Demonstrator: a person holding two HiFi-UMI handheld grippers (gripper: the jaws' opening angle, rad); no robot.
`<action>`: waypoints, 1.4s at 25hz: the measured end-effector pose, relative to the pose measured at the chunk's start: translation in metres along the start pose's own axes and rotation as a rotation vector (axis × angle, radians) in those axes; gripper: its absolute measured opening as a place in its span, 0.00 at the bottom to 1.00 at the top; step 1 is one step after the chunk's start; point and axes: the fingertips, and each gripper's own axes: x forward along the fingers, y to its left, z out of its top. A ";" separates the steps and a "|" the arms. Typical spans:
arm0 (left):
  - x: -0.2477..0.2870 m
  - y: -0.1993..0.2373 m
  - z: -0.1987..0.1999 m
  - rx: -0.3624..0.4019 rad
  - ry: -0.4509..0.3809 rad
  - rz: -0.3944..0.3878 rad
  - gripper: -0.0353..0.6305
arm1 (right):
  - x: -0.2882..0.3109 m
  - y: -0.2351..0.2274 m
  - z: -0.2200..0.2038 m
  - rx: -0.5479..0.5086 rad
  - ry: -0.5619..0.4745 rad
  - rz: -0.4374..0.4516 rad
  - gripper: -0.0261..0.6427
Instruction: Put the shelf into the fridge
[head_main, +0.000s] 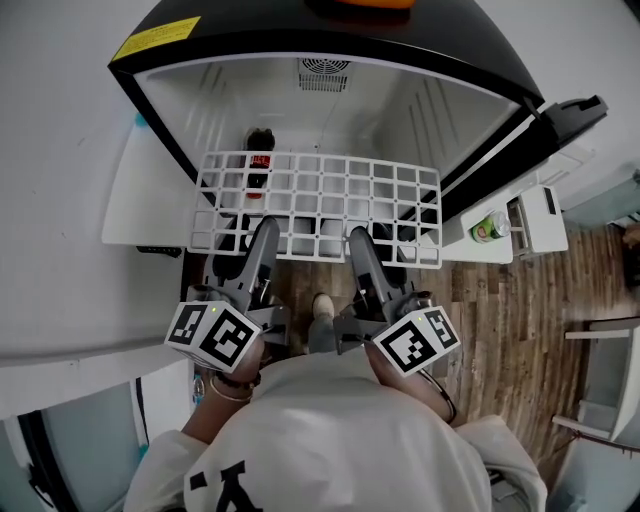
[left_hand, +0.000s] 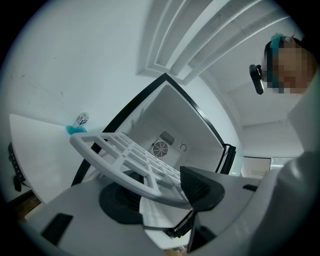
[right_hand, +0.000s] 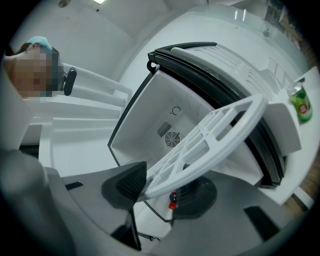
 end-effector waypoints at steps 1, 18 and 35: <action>0.000 0.000 0.000 -0.003 -0.001 -0.001 0.38 | -0.001 0.000 0.000 0.000 0.000 0.001 0.31; -0.002 -0.001 -0.001 -0.030 -0.008 -0.025 0.38 | -0.001 0.006 0.008 -0.021 -0.022 0.009 0.29; -0.002 0.000 -0.001 0.000 0.014 -0.028 0.38 | -0.001 -0.003 -0.003 0.060 -0.016 -0.014 0.29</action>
